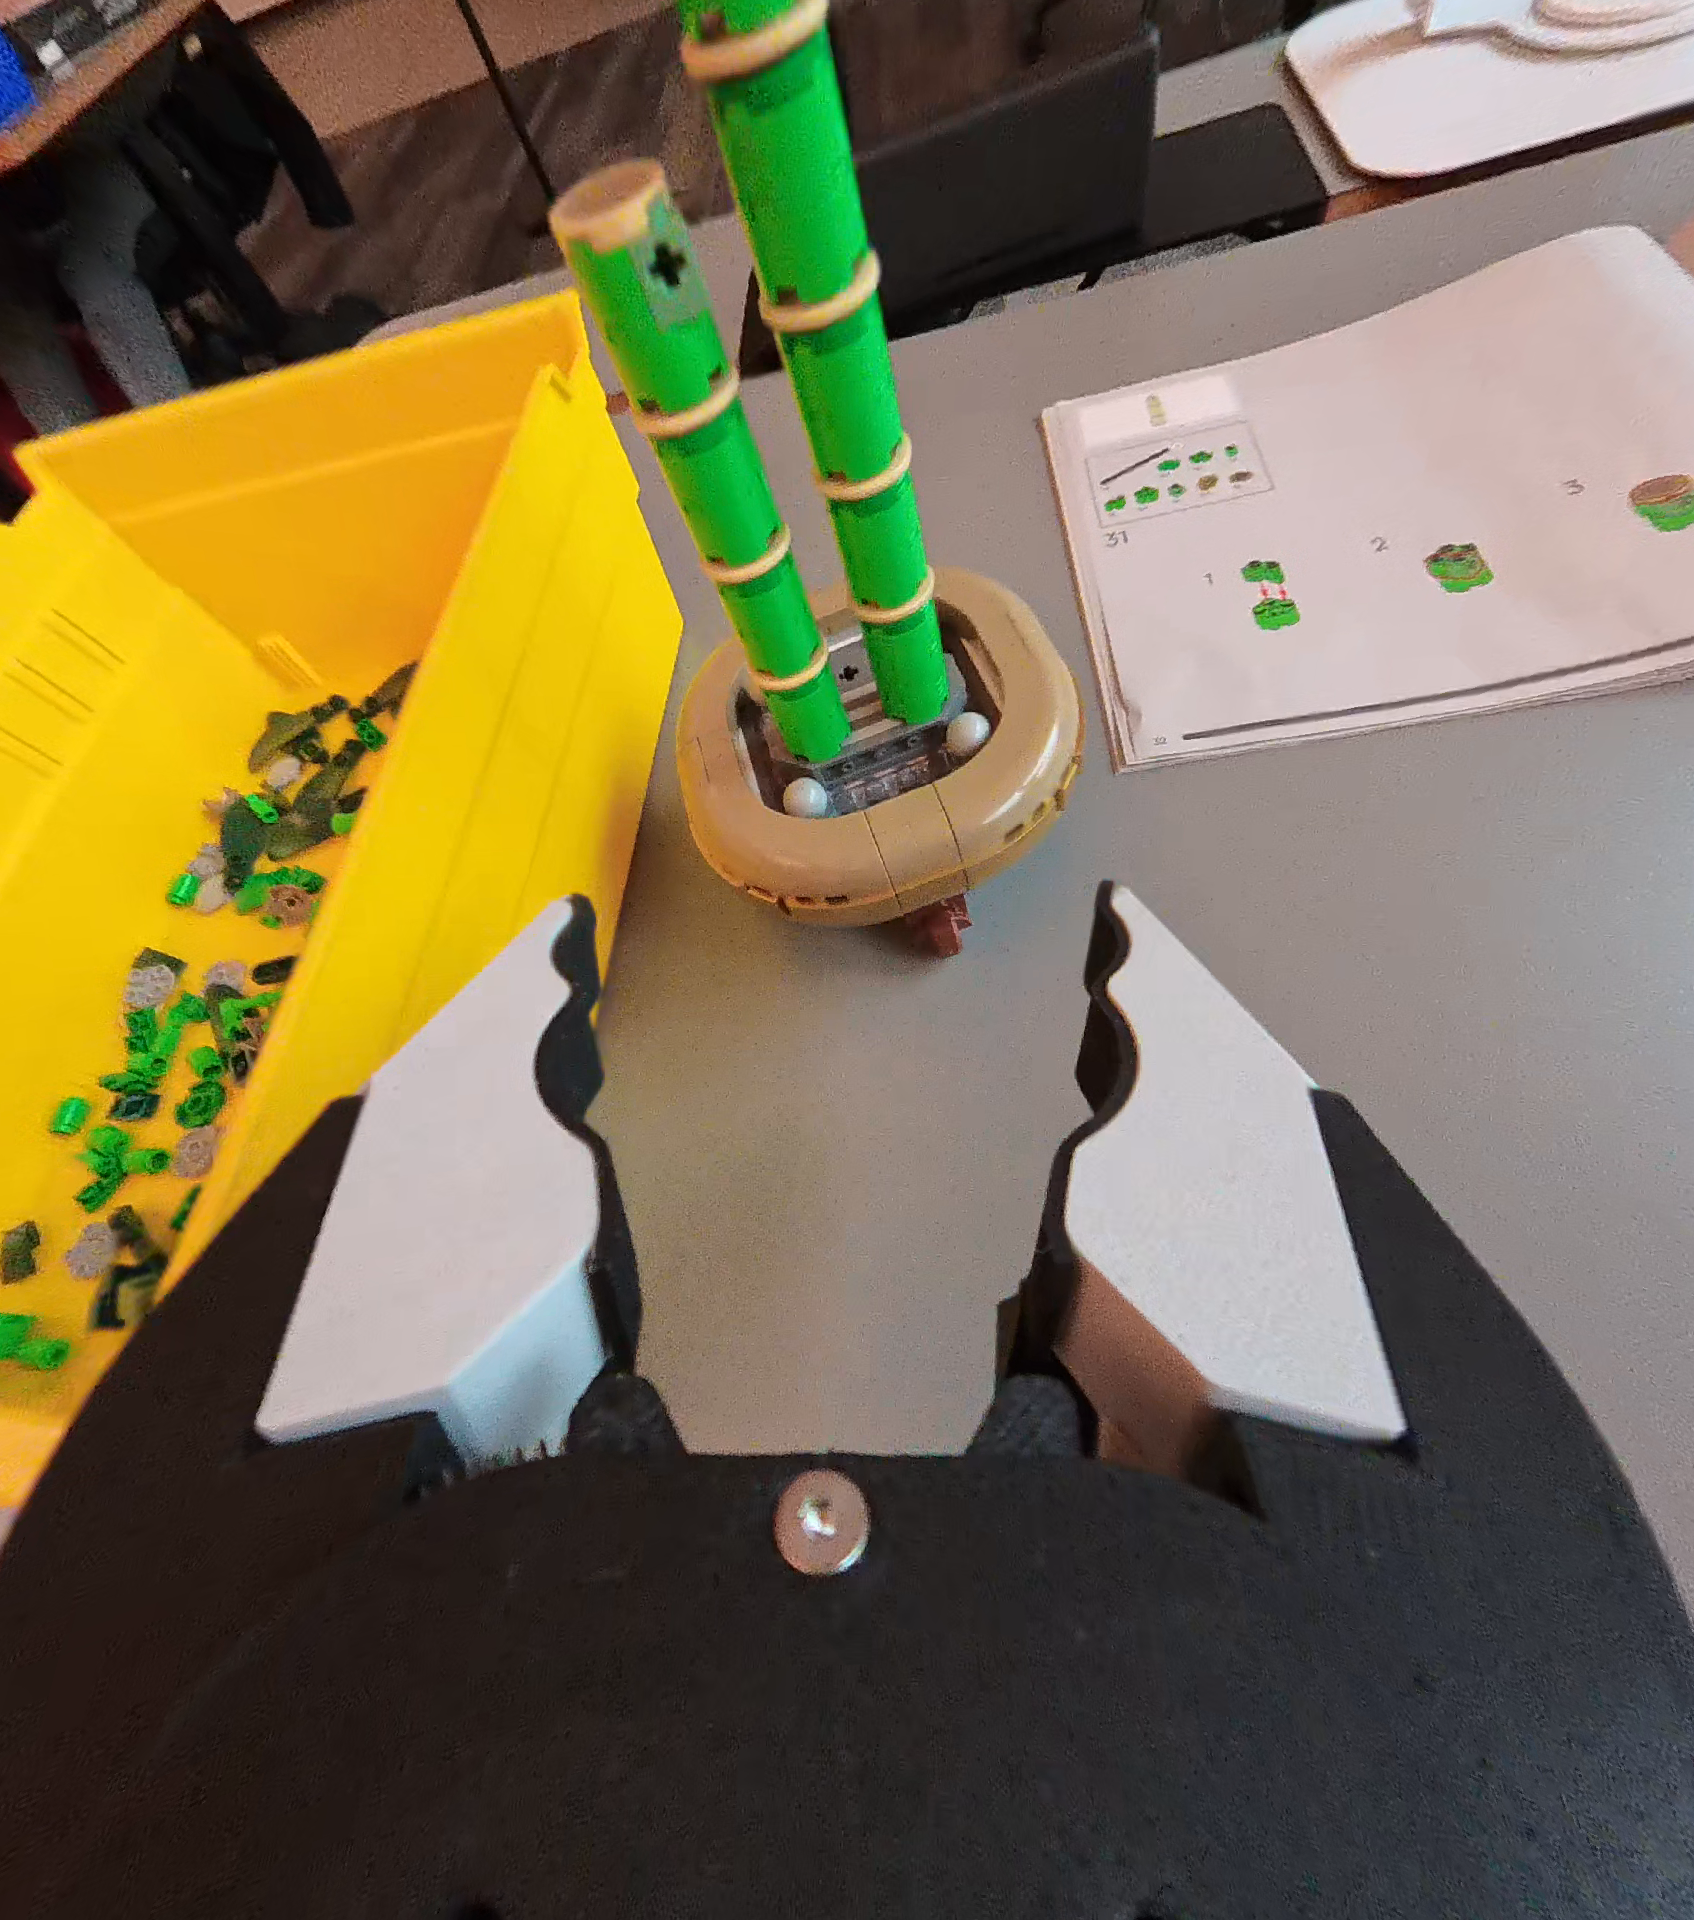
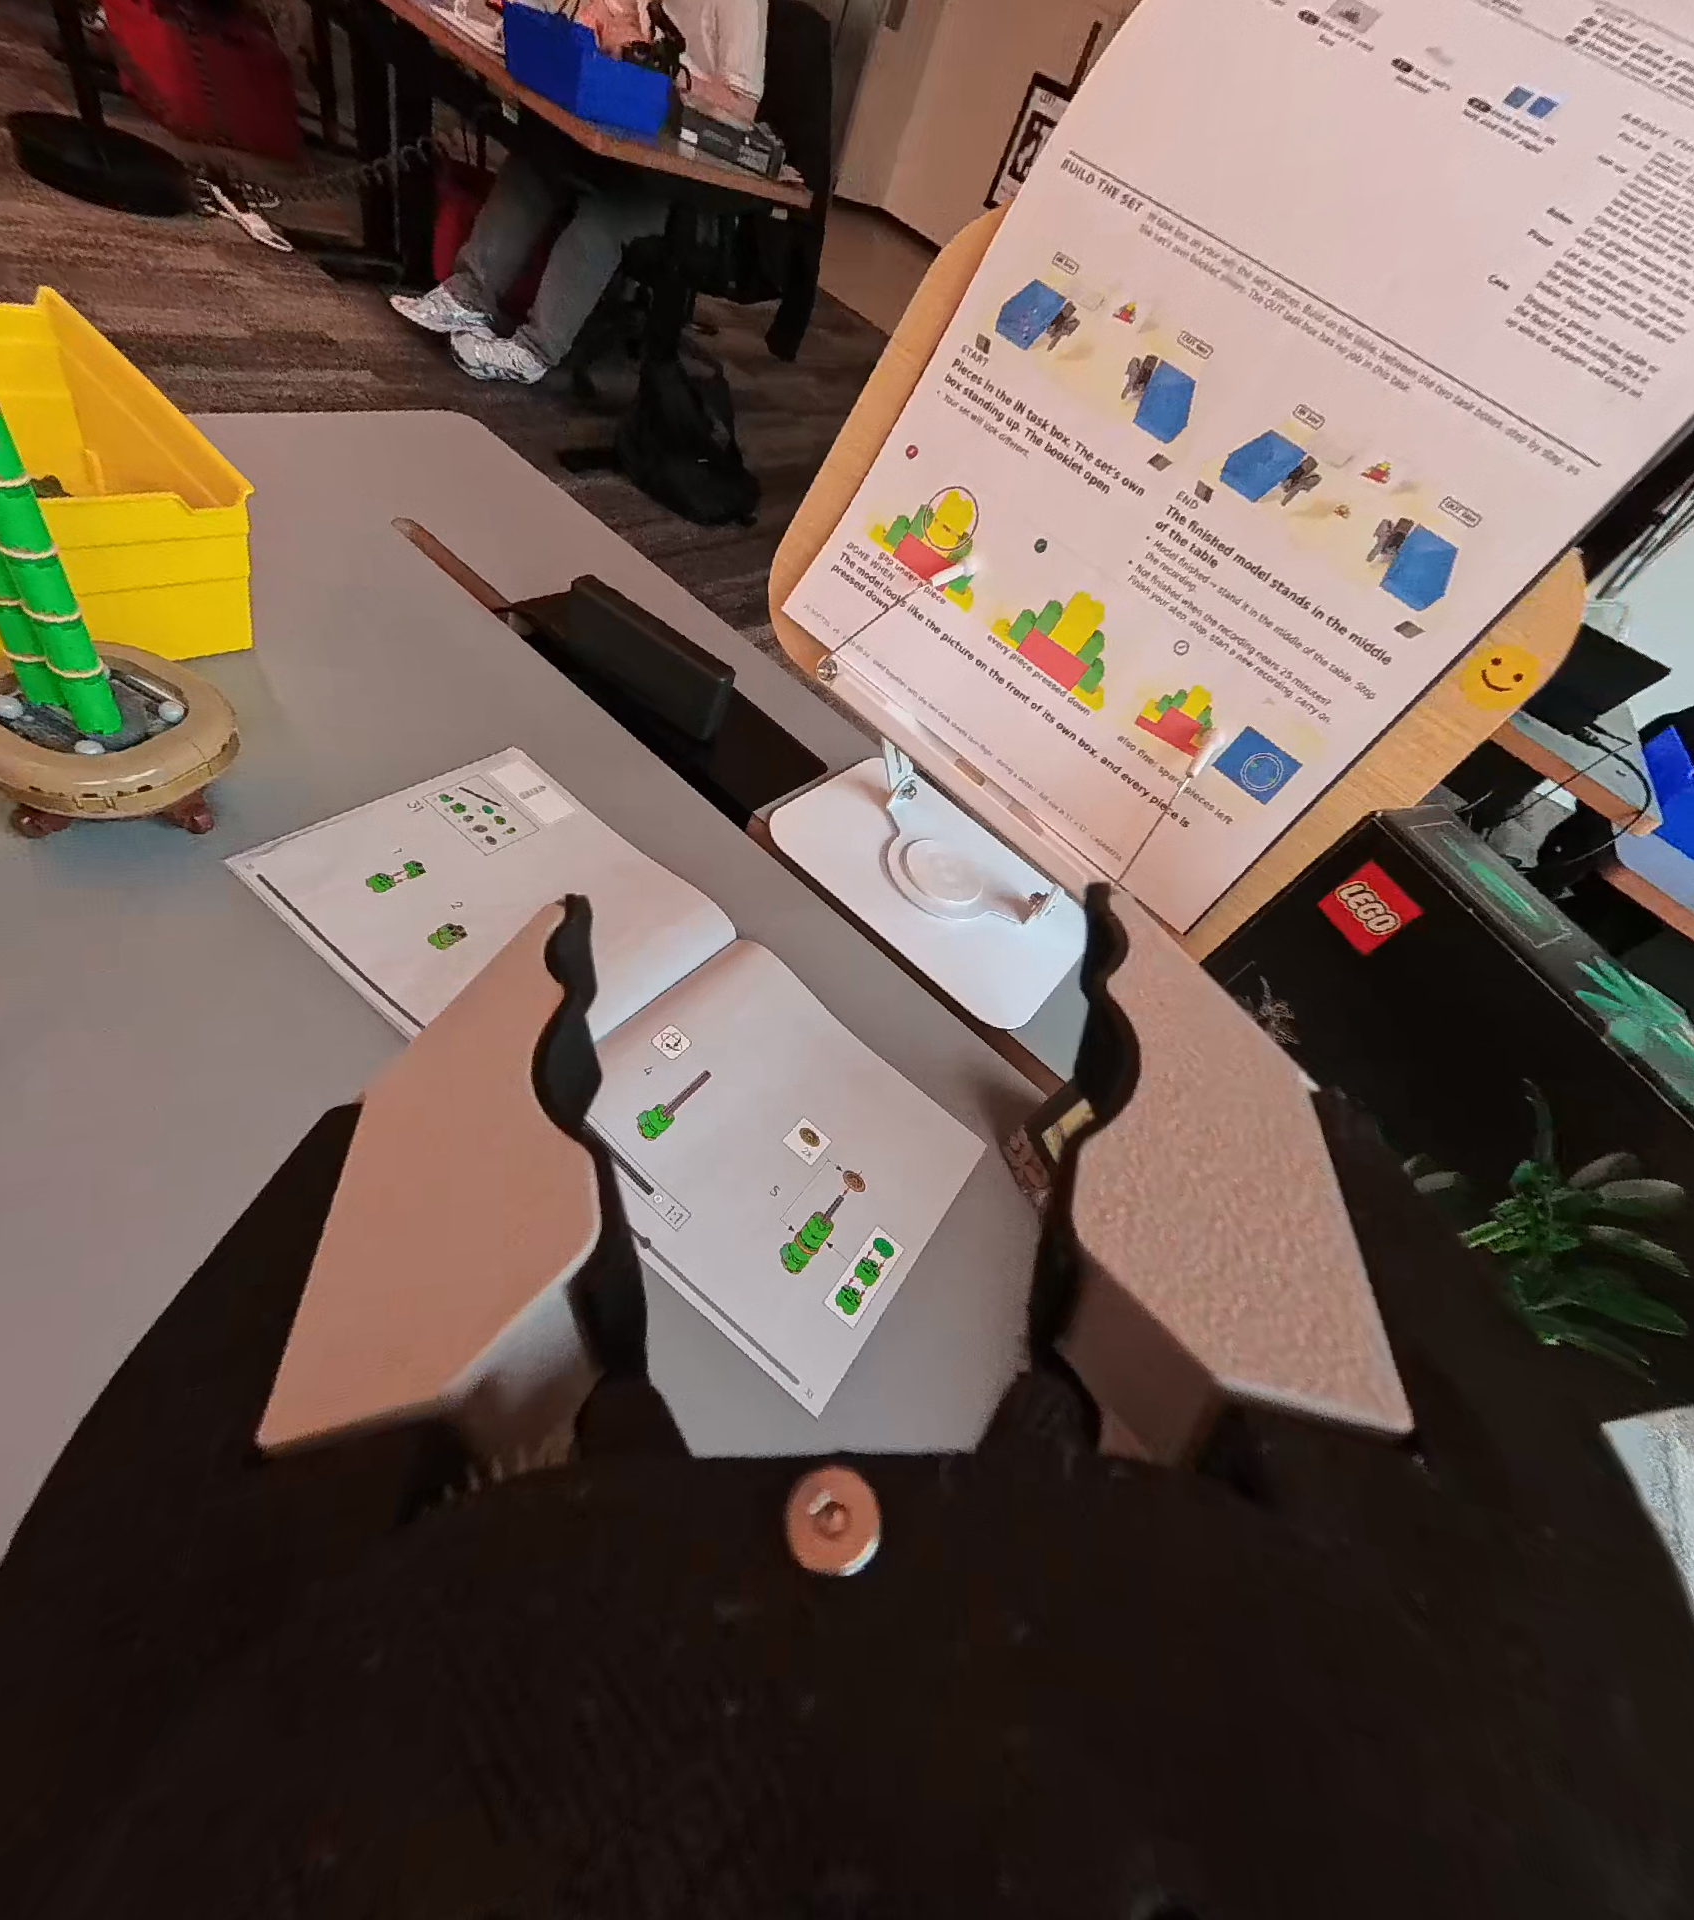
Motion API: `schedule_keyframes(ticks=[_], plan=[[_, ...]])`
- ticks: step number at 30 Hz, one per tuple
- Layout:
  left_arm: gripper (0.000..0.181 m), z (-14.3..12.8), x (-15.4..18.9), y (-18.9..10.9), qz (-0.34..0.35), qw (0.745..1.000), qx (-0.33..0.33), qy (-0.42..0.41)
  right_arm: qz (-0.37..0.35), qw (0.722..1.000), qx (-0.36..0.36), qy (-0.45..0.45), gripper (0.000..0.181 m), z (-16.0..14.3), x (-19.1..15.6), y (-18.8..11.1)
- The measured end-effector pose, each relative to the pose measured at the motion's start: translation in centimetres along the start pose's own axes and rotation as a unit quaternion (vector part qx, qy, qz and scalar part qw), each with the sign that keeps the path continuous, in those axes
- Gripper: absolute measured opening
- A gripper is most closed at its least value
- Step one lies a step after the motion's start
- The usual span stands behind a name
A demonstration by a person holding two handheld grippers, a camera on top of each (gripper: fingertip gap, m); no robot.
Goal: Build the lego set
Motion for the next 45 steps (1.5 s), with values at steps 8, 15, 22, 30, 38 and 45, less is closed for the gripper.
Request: schedule_keyframes(ticks=[8, 15, 22, 30, 38, 45], plan=[[0.084, -0.3, 0.0, 3.1, -0.007, 0.999, -0.017, -0.043, 0.006, 1.0, 0.002, 0.0, 0.094, 0.0, 0.1, -0.3], [0.078, 0.2, 0.4, 4.2, -0.023, 0.999, -0.018, -0.031, 0.004, 1.0, 0.0, -0.001, 0.094, 0.0, 0.2, -0.3], [0.078, 1.6, 0.2, 5.8, -0.013, 1.0, -0.023, 0.006, 0.004, 1.0, -0.003, 0.003, 0.094, -0.2, 0.5, -0.4], [0.077, 4.0, 0.3, 8.6, 0.013, 0.999, -0.024, 0.047, 0.001, 1.0, -0.006, 0.005, 0.094, -0.4, 0.7, -0.4], [0.077, 6.2, 0.5, 11.0, 0.011, 0.999, -0.024, 0.047, 0.002, 1.0, -0.015, 0.007, 0.094, -0.7, 0.8, 0.1], [0.078, 6.4, 0.9, 11.3, 0.006, 1.0, 0.001, 0.024, -0.003, 1.0, -0.023, 0.008, 0.094, -0.9, 0.9, 0.4]])
Point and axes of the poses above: each gripper's, where its closed fingertips meet, y out along the fingers, z out of its top, x = y × z across the jaws, the point moved 6 cm from there along -y, back along the fingers, and after that the axes turned 11 degrees about -x, right-handed, at the moved point
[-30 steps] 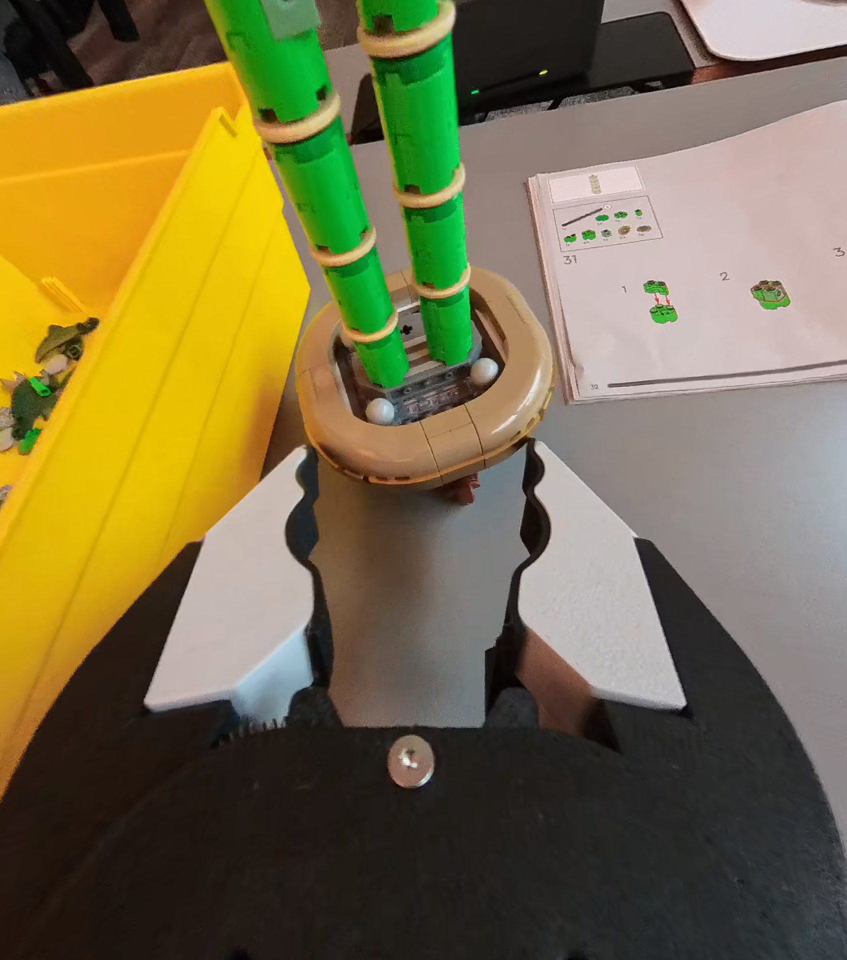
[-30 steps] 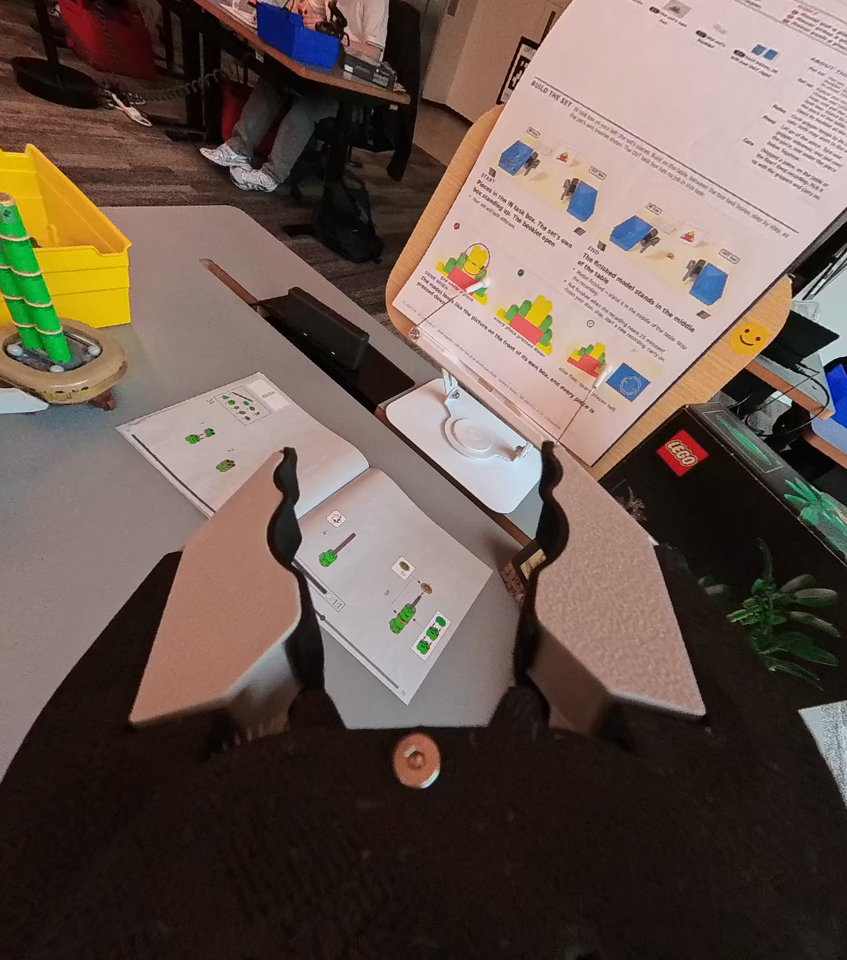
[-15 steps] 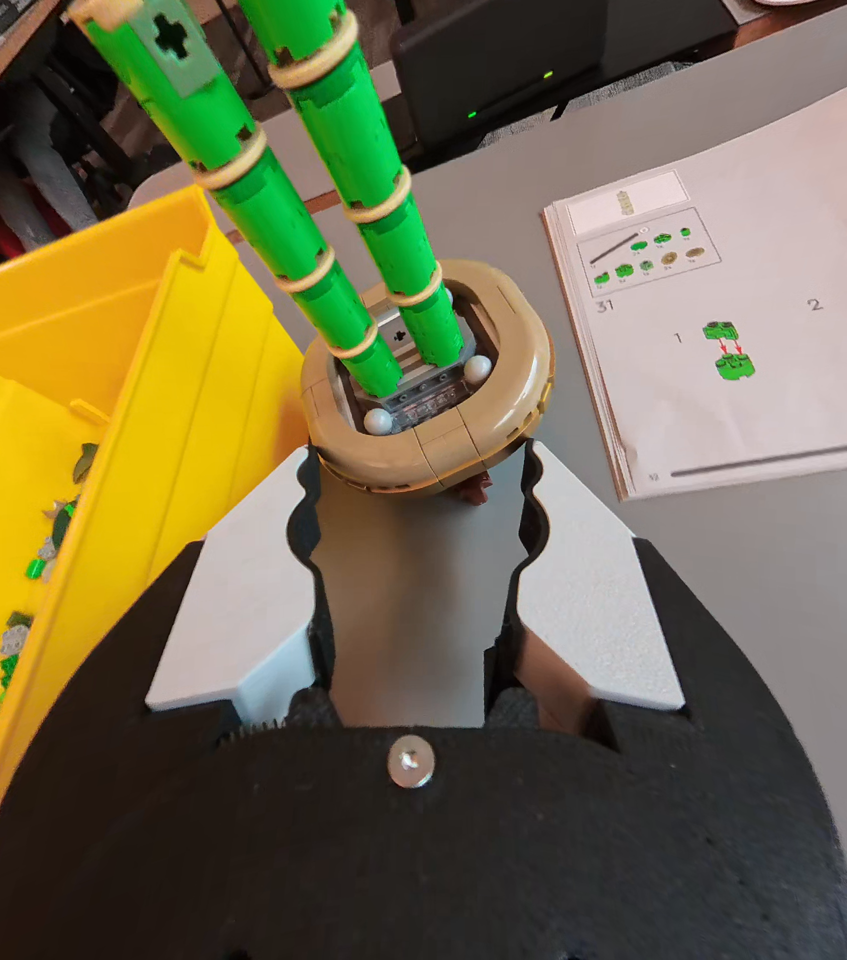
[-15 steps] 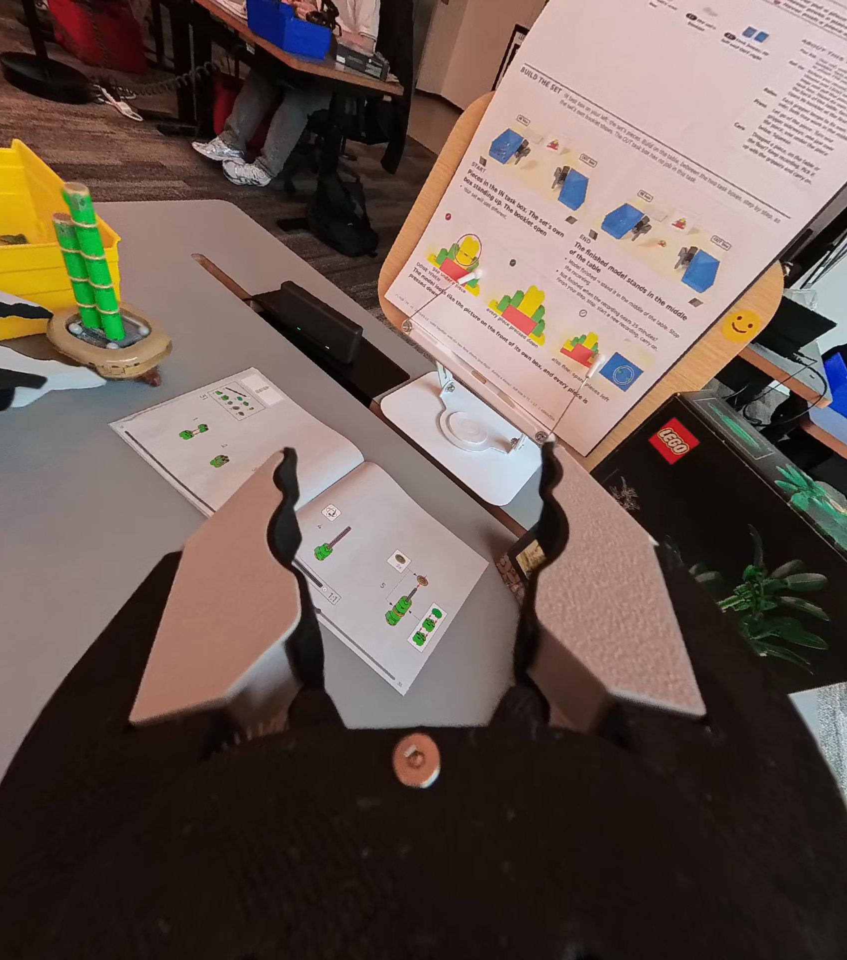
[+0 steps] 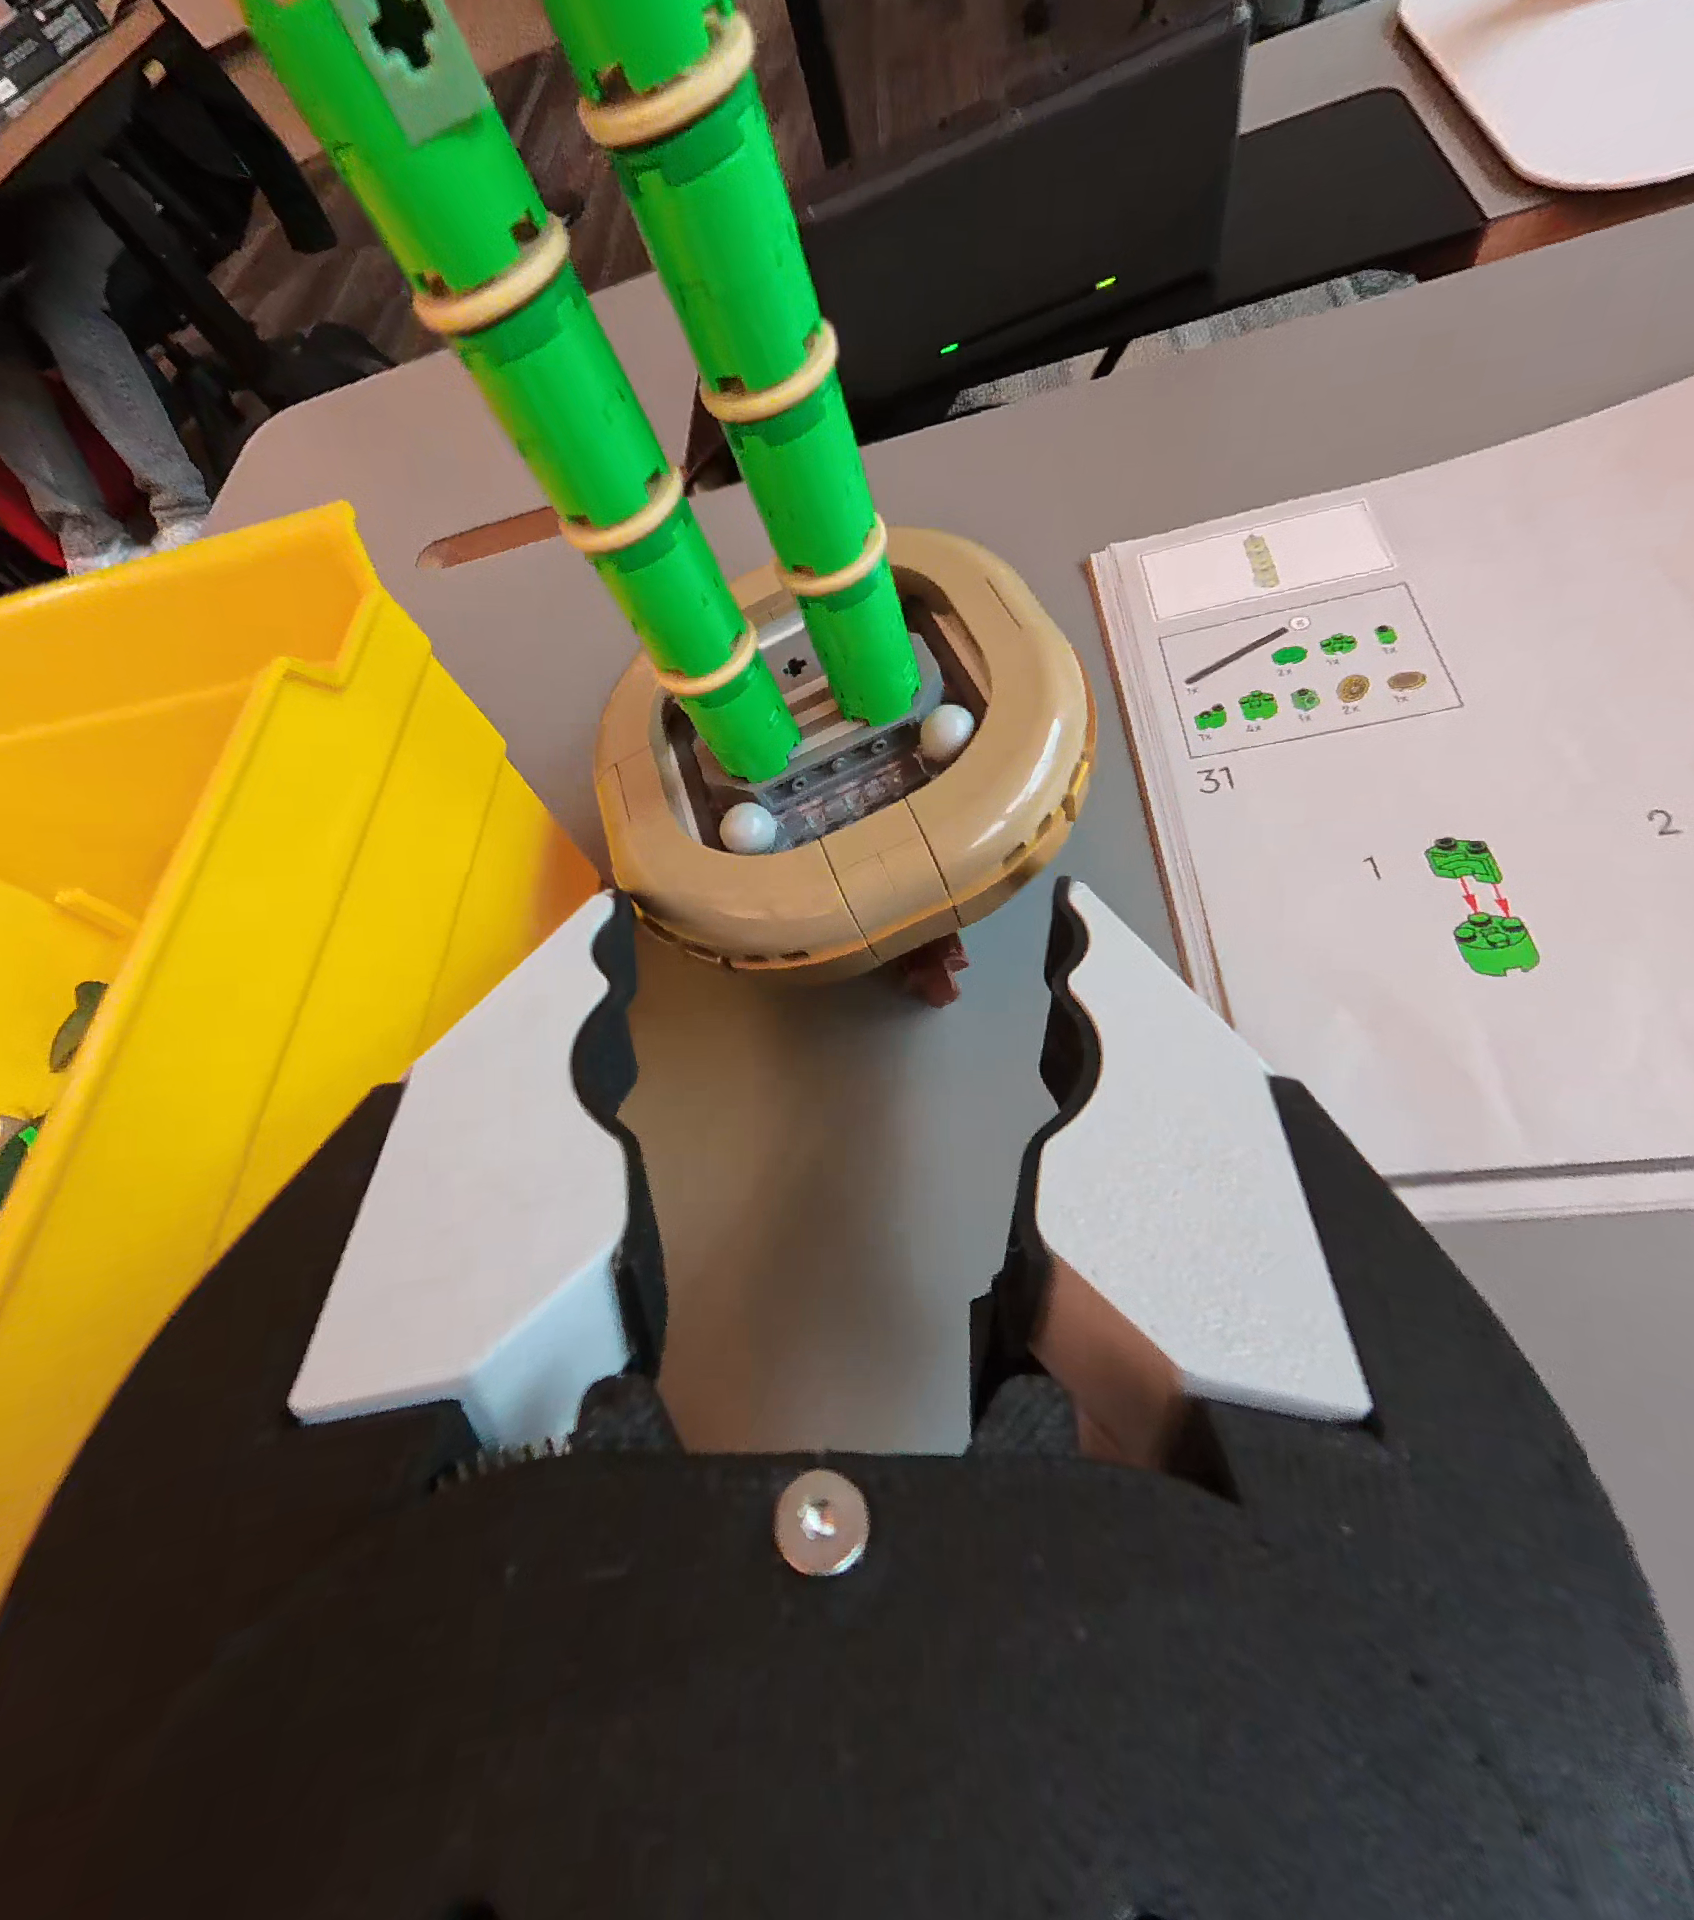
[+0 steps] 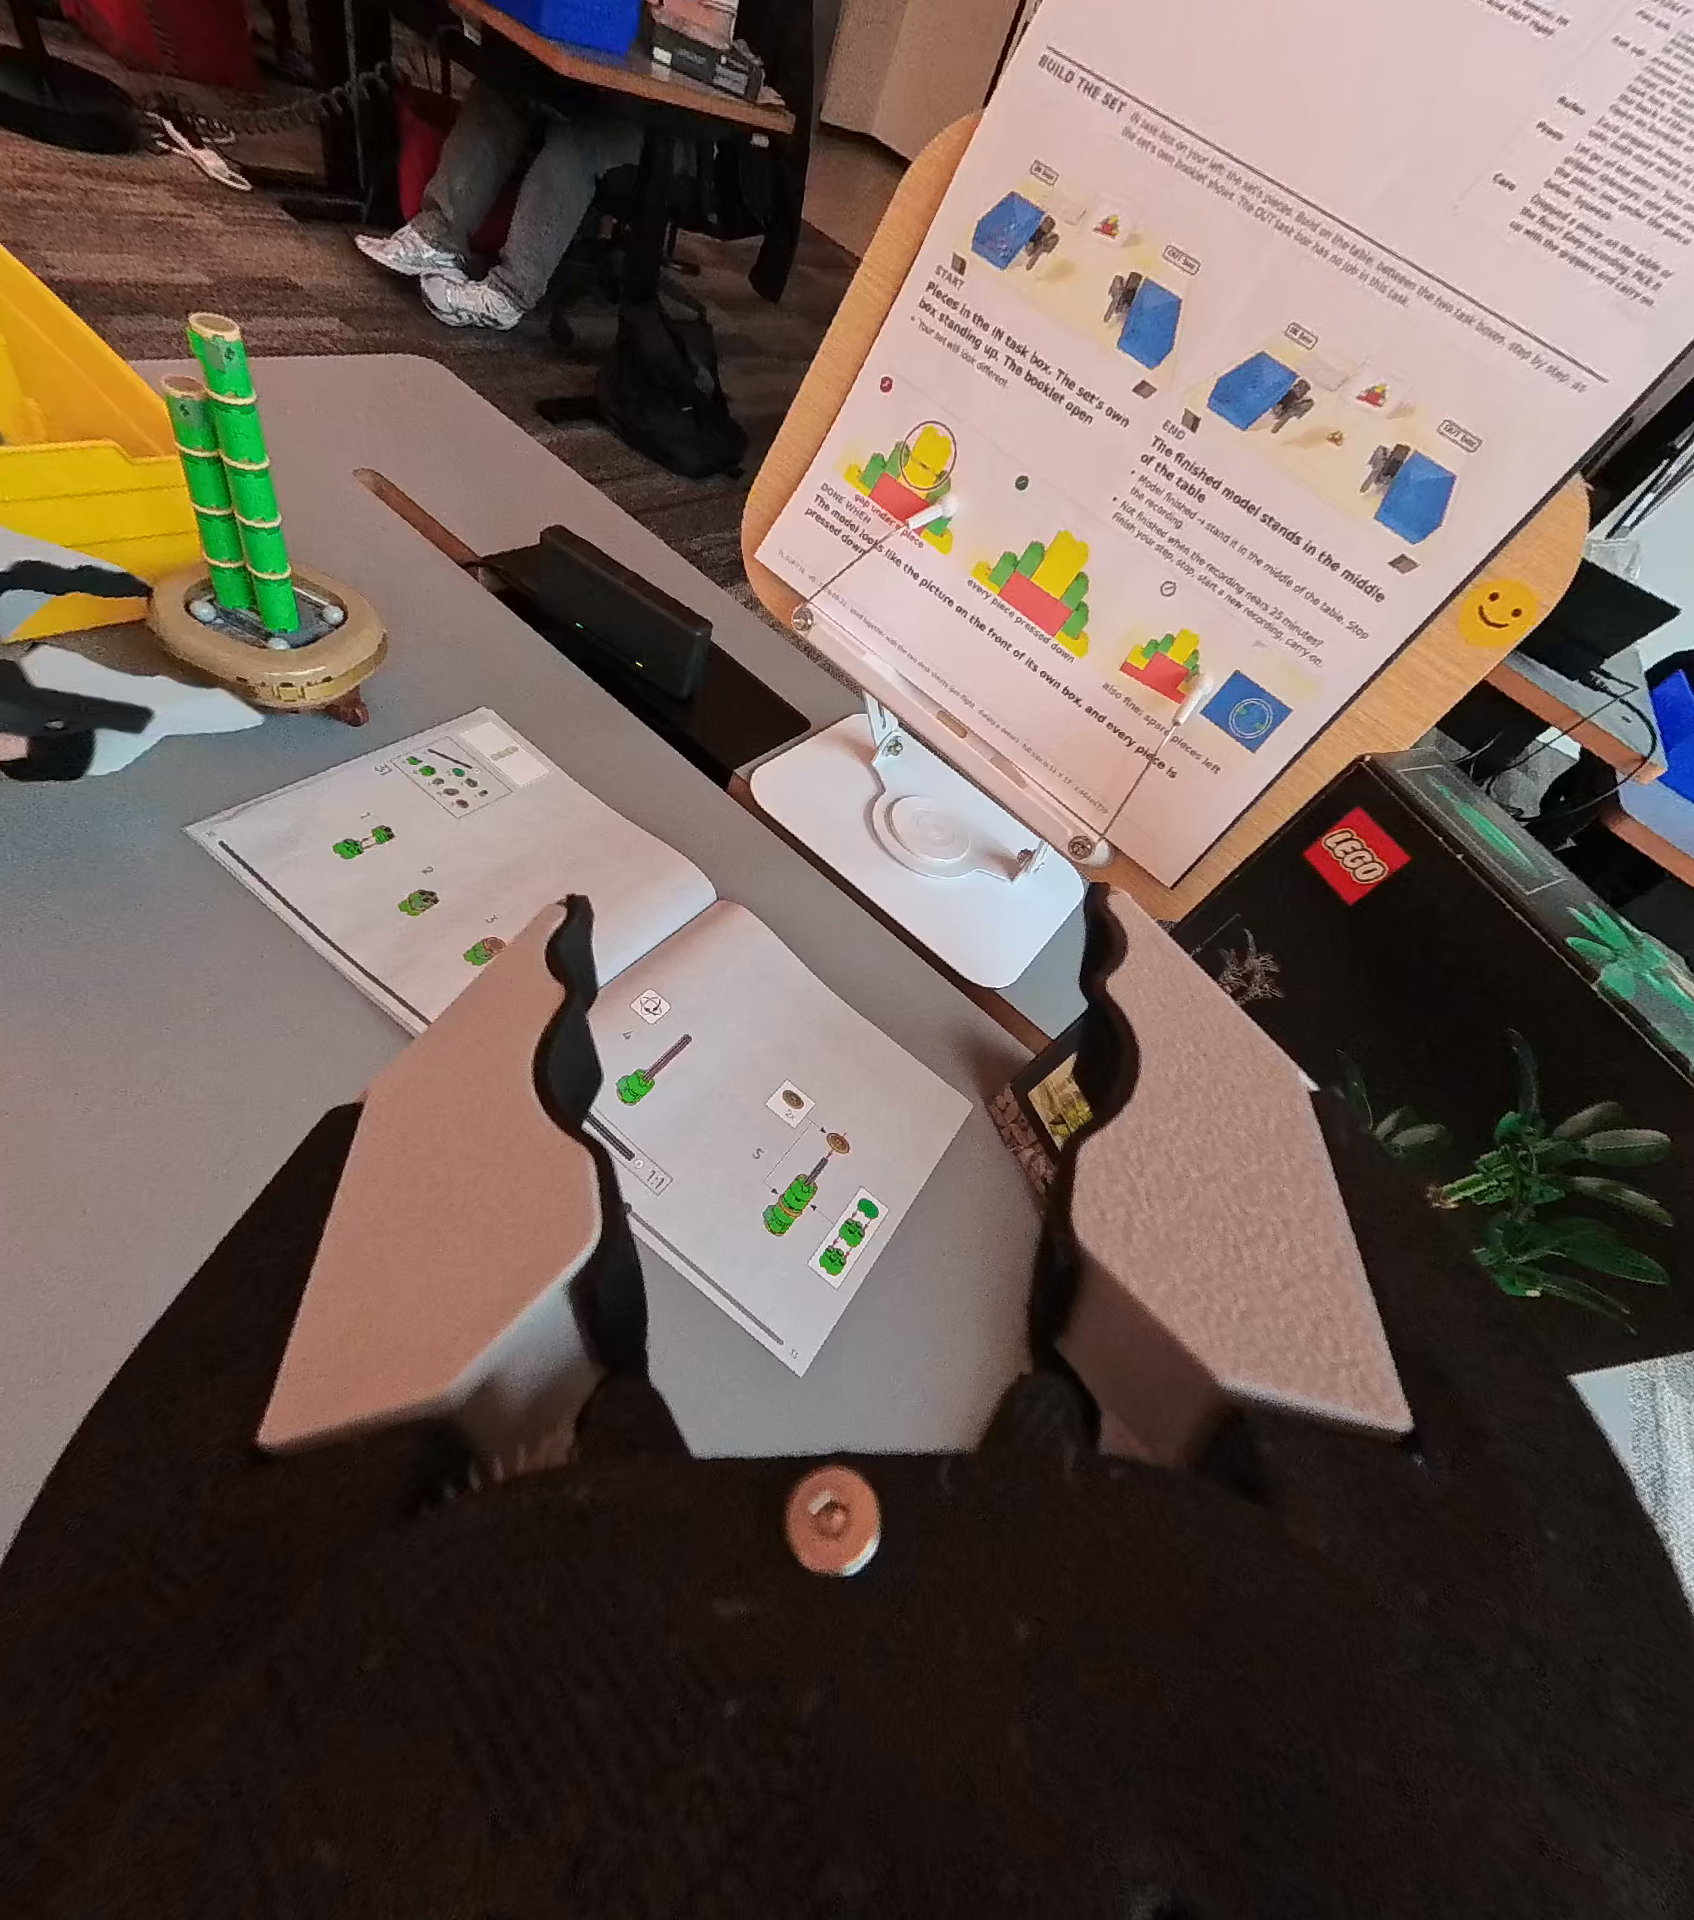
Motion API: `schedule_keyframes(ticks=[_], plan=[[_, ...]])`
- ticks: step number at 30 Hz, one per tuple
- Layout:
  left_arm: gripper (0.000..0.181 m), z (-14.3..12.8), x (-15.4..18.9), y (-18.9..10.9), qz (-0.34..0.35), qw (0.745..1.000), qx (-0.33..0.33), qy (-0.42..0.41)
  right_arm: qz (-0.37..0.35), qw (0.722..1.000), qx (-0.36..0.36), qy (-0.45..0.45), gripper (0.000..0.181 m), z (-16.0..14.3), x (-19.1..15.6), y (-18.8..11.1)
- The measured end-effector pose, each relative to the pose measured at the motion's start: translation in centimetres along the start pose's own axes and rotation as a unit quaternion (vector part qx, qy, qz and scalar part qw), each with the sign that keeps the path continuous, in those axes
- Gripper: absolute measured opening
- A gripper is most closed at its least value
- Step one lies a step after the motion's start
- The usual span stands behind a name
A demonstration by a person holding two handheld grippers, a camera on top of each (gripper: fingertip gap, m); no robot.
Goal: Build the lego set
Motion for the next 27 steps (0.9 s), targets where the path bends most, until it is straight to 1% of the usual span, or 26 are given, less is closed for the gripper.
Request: schedule_keyframes(ticks=[2, 4, 5, 7, 10, 12, 14, 16, 19, 20, 21, 23, 24, 25, 26, 27], plan=[[0.079, 0.1, -0.1, -1.0, 0.005, 1.0, 0.014, 0.019, 0.001, 1.0, -0.001, 0.001, 0.094, 0.0, 0.0, 0.0], [0.08, 0.8, -0.4, -2.7, 0.013, 0.998, 0.046, 0.038, 0.01, 1.0, -0.005, 0.003, 0.093, -0.1, -0.1, 0.1], [0.078, 1.1, -0.6, -3.8, 0.014, 0.997, 0.064, 0.034, 0.012, 1.0, -0.004, 0.004, 0.094, -0.1, -0.1, 0.1], [0.078, 2.0, -1.0, -6.3, -0.007, 0.994, 0.106, 0.004, 0.013, 1.0, -0.002, 0.002, 0.095, 0.0, -0.2, 0.2], [0.078, 4.5, -2.8, -11.2, -0.051, 0.978, 0.192, -0.062, 0.015, 1.0, 0.006, -0.003, 0.102, 0.3, -0.5, 0.1], [0.077, 6.3, -4.4, -14.6, -0.068, 0.966, 0.238, -0.08, 0.009, 1.0, 0.02, -0.005, 0.101, 0.7, -0.6, 0.0], [0.077, 8.1, -5.8, -17.5, -0.079, 0.958, 0.266, -0.072, -0.003, 0.999, 0.039, -0.016, 0.098, 1.1, -0.6, -0.2], [0.077, 9.9, -7.2, -20.2, -0.079, 0.955, 0.279, -0.059, -0.02, 0.998, 0.056, -0.02, 0.096, 1.5, -0.5, -0.4], [0.078, 12.5, -9.3, -24.2, -0.065, 0.948, 0.31, -0.039, -0.014, 0.996, 0.086, -0.022, 0.089, 2.1, -0.9, -0.9], [0.075, 12.9, -9.9, -25.5, -0.058, 0.946, 0.317, -0.034, -0.01, 0.995, 0.092, -0.021, 0.088, 2.3, -1.0, -1.0], [0.07, 13.0, -10.4, -26.6, -0.05, 0.947, 0.315, -0.029, -0.007, 0.995, 0.094, -0.021, 0.087, 2.3, -1.1, -1.0], [0.068, 11.9, -11.3, -28.1, -0.022, 0.958, 0.286, -0.026, -0.008, 0.995, 0.092, -0.026, 0.084, 2.4, -1.4, -0.8], [0.068, 10.8, -11.8, -28.3, 0.002, 0.962, 0.272, -0.028, -0.012, 0.996, 0.089, -0.028, 0.084, 2.4, -1.4, -0.7], [0.063, 9.7, -12.2, -28.4, 0.022, 0.965, 0.259, -0.025, -0.015, 0.996, 0.086, -0.029, 0.083, 2.4, -1.5, -0.5], [0.055, 8.8, -12.7, -28.2, 0.033, 0.971, 0.236, -0.015, -0.012, 0.996, 0.083, -0.031, 0.08, 2.4, -1.7, -0.2], [0.05, 8.0, -13.3, -27.9, 0.038, 0.978, 0.205, -0.015, -0.005, 0.996, 0.079, -0.034, 0.077, 2.4, -2.0, 0.0]])
Point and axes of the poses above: each gripper's, where its closed fingertips meet, y out along the fingers, z out of its top, x = y × z across the jaws, the point moved 6 cm from there along -y, back along the fingers, and after that the axes turned 11 degrees about -x, right-handed, at the moved point
